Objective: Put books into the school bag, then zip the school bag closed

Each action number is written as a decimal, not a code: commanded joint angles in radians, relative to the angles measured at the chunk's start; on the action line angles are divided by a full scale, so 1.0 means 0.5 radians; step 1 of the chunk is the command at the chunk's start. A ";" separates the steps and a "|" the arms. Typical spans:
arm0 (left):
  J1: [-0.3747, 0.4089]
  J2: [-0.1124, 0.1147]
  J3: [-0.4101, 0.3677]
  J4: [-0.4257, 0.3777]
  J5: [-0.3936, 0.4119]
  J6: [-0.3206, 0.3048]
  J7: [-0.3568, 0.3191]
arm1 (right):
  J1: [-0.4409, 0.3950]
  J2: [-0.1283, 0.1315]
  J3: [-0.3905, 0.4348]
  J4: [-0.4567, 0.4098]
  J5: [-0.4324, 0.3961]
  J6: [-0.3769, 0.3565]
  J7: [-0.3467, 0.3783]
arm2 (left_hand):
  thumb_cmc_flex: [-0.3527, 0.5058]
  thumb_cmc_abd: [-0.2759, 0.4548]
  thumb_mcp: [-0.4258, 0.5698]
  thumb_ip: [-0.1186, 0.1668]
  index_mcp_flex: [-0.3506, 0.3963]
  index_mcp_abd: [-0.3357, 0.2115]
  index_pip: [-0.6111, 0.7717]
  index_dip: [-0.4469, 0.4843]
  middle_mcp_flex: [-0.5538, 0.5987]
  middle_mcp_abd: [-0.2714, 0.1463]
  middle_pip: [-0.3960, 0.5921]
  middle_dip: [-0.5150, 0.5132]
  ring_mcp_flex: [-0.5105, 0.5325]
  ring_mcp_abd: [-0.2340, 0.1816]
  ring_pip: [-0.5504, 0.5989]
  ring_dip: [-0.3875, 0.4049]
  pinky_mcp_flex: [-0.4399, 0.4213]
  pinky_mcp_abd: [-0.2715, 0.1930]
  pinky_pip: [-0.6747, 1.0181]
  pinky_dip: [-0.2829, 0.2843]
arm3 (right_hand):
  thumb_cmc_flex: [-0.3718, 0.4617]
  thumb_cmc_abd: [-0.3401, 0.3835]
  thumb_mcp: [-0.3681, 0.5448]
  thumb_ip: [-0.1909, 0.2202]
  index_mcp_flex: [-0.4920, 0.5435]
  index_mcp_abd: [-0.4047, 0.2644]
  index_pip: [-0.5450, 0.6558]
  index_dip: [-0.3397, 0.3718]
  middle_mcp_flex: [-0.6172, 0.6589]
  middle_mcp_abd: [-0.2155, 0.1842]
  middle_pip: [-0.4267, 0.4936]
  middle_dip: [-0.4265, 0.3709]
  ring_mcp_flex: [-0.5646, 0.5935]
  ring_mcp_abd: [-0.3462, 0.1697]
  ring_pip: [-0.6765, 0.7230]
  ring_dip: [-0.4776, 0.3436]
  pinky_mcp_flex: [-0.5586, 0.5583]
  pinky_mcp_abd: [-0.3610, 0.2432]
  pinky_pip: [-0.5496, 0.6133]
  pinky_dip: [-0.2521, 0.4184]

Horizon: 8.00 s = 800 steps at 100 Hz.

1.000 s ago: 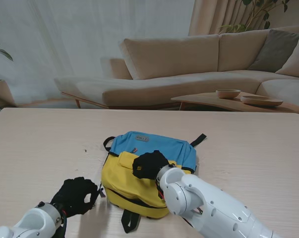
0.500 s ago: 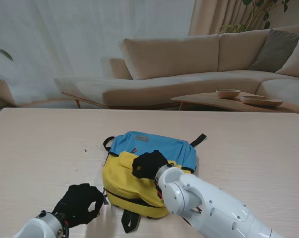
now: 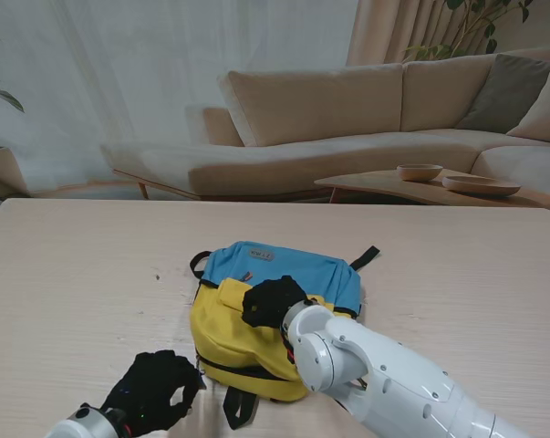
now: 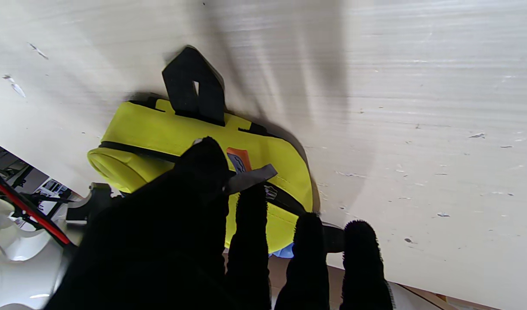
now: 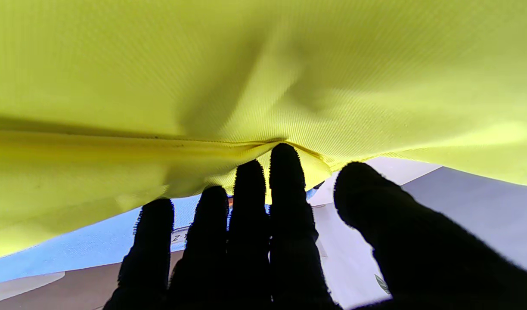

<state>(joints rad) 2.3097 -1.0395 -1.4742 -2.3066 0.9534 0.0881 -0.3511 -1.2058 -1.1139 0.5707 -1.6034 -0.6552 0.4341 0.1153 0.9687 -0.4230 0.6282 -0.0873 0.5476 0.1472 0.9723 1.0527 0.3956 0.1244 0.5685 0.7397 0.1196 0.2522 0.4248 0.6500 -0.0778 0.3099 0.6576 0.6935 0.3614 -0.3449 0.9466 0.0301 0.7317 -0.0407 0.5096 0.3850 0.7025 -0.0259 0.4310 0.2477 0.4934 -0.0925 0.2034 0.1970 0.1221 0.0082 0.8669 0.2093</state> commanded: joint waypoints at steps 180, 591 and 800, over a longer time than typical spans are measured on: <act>-0.092 0.007 0.144 -0.102 0.186 -0.082 -0.108 | -0.266 0.053 0.095 -0.023 -0.067 -0.150 0.103 | 0.080 0.056 -0.089 -0.015 0.158 -0.137 0.074 0.001 0.138 0.030 0.046 0.462 0.047 0.045 0.162 0.129 -0.033 0.013 0.284 0.067 | -0.069 -0.013 0.042 -0.005 0.053 -0.003 0.053 -0.046 0.229 0.239 0.059 0.044 0.365 0.280 0.226 0.080 0.320 0.394 0.409 0.220; -0.654 0.021 0.076 0.493 0.000 -0.260 -0.071 | -1.068 0.122 0.558 -0.486 0.193 -0.921 0.071 | -0.431 0.163 -0.115 0.073 -0.548 -0.774 -0.966 -1.176 -0.298 -0.114 -0.599 -0.545 -0.106 -0.104 -0.401 -0.211 -0.061 -0.072 -0.487 -0.066 | 0.153 -0.567 0.372 -0.308 0.330 -0.224 0.948 0.052 0.534 0.348 0.970 0.567 0.991 0.655 1.894 0.645 1.166 0.601 1.699 0.822; -0.766 -0.008 0.233 0.699 0.080 -0.316 0.308 | -1.147 0.156 0.738 -0.517 0.171 -1.001 0.219 | -0.046 -0.070 -0.088 -0.025 -0.072 -0.710 -0.117 -0.322 -0.326 -0.189 -0.290 -0.229 -0.097 -0.100 -0.153 -0.008 -0.037 -0.049 -0.377 0.062 | 0.132 -0.560 0.380 -0.308 0.306 -0.216 0.943 0.068 0.523 0.349 0.981 0.560 0.991 0.647 1.898 0.647 1.168 0.587 1.698 0.815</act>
<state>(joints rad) 1.9260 -1.0376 -1.3617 -1.9606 1.0018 -0.0810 -0.1845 -1.7728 -1.0342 0.9440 -1.8675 -0.5685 -0.0687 0.2062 0.8906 -0.4423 0.6190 -0.0760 0.4242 -0.2023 0.8449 0.9168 0.2166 0.0260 0.4032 0.6428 0.0917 0.2021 0.3235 0.6350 -0.0807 0.2946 0.4642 0.7054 0.4193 -0.6186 1.1053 -0.1009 0.8919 -0.1380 0.9759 0.4077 0.9662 0.1377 0.9194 0.5190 0.9717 0.2053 1.1415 0.5250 0.6965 0.2736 1.6622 0.6074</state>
